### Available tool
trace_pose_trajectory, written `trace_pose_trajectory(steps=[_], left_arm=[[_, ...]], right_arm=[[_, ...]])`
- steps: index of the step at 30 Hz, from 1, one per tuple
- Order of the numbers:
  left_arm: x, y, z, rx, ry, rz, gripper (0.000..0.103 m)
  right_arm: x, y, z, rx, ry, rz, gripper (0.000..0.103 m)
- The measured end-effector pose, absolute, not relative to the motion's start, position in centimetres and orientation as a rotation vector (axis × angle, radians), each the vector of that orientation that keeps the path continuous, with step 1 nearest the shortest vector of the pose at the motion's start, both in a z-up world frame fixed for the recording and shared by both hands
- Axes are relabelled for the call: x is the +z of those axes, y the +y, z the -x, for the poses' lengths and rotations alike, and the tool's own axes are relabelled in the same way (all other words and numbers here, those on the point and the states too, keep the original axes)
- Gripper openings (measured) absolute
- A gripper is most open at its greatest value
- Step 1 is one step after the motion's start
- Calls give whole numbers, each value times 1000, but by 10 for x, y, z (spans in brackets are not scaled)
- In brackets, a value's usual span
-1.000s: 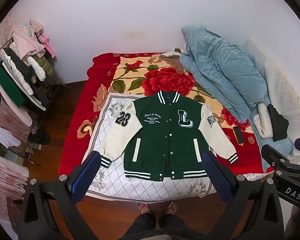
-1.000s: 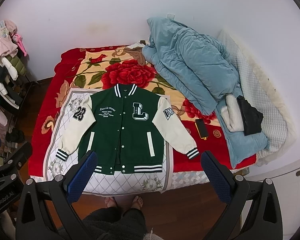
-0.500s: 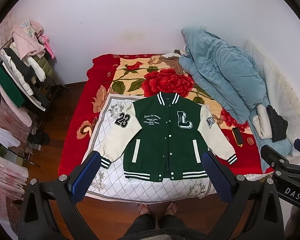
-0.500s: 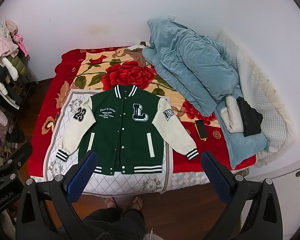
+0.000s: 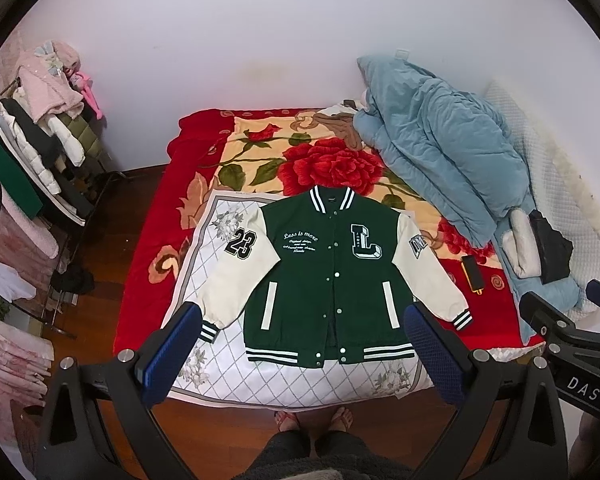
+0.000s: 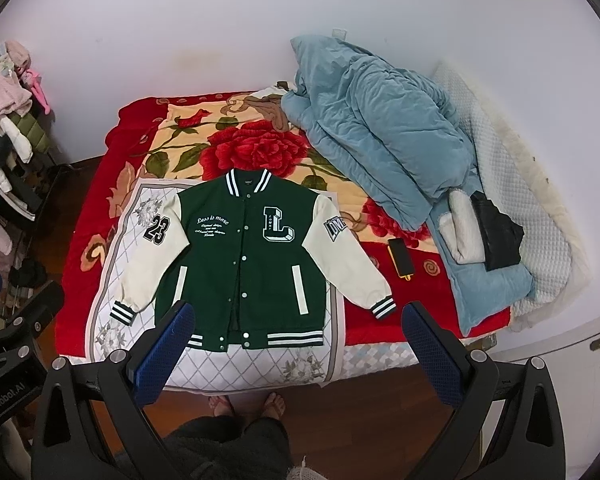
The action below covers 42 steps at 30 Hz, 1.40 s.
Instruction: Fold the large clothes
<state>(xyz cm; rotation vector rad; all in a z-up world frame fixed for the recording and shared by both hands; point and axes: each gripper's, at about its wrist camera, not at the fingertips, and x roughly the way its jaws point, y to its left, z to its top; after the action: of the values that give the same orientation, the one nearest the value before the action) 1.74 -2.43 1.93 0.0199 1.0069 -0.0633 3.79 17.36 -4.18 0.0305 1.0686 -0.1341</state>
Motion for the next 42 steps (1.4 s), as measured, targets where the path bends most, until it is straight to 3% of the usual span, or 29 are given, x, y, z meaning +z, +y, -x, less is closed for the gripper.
trace_pose_trajectory(steps=[6, 12, 13, 14, 16, 26, 33, 38, 42], left_arm=[[-4, -22, -49, -65, 962, -38, 103], [-70, -24, -109, -6, 935, -69, 103], [-82, -27, -119, 6, 940, -81, 103], [-98, -32, -131, 25, 957, -96, 103], [-128, -39, -152, 52, 999, -105, 103], [-304, -91, -251, 250, 1194, -135, 103], [-421, -135, -293, 253, 1276, -196, 103], [-498, -165, -313, 224, 1346, -212, 103], [-544, -189, -326, 184, 1370, -254, 103]], right_arm=[[-65, 158, -57, -156, 1056, -106, 103], [-164, 111, -109, -289, 1108, -224, 103], [-187, 95, -118, -311, 1127, -263, 95], [-210, 82, -126, -327, 1146, -300, 81], [-254, 58, -136, -356, 1181, -371, 68], [-550, -85, -164, -501, 1391, -894, 69], [-699, -126, -167, -616, 1419, -1023, 71], [-782, -153, -157, -752, 1267, -1270, 71], [-800, -158, -158, -893, 1059, -1347, 73]])
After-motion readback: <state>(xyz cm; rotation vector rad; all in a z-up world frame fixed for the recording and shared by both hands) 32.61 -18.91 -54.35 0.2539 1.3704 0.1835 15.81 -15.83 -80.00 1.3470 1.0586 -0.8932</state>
